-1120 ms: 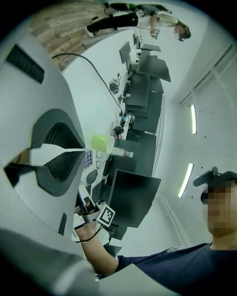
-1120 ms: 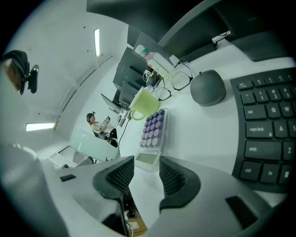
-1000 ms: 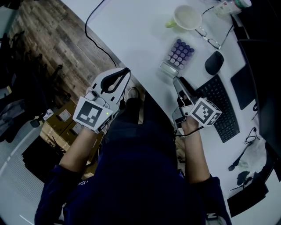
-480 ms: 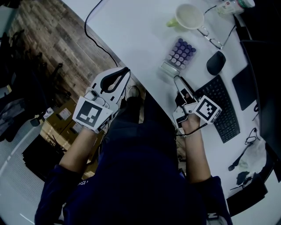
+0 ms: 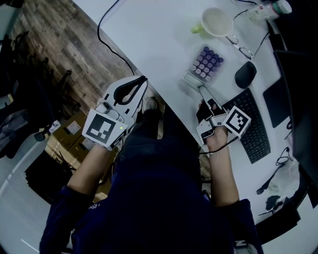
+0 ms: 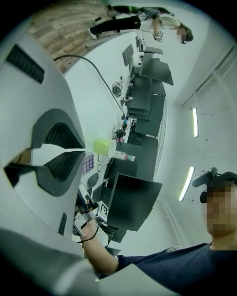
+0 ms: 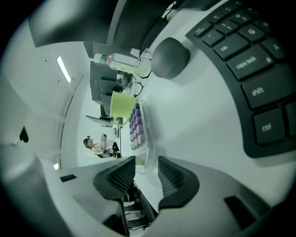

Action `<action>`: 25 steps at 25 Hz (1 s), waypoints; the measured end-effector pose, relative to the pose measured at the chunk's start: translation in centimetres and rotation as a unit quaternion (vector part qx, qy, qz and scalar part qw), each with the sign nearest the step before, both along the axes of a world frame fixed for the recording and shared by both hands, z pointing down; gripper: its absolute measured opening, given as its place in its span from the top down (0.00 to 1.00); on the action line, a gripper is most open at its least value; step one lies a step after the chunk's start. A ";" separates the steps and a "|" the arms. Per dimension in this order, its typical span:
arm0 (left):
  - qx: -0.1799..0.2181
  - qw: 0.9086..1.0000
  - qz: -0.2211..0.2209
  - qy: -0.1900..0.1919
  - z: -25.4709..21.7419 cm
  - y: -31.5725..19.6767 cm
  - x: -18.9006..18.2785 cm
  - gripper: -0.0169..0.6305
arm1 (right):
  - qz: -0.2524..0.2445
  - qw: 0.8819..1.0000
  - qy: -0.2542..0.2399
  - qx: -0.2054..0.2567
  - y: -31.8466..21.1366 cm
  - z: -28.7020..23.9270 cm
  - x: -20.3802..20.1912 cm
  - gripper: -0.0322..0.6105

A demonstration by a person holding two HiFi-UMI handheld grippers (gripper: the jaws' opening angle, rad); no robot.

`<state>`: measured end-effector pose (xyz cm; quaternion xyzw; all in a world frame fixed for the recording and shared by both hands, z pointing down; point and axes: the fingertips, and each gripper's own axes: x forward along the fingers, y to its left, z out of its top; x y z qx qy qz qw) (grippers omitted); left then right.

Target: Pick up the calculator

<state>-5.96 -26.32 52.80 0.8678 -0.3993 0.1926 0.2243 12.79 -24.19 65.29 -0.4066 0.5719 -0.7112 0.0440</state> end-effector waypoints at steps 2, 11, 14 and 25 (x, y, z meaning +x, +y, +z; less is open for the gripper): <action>-0.001 1.000 -0.001 0.000 0.1 -0.2 -0.1 0.91 | 0.009 1.000 -0.010 -0.013 0.0 0.2 -0.2 0.72; -0.001 1.000 -0.003 0.001 -0.1 -0.7 -0.3 0.91 | 0.041 0.997 -0.034 -0.062 -0.2 0.3 -0.5 0.78; -0.001 1.000 -0.003 0.001 -0.2 -0.9 -0.3 0.91 | 0.052 0.996 -0.036 -0.064 -0.3 0.4 -0.6 0.79; 0.003 1.000 0.004 -0.004 -0.7 -0.3 -0.3 0.91 | 0.087 0.995 -0.039 -0.029 -0.8 0.0 0.0 0.82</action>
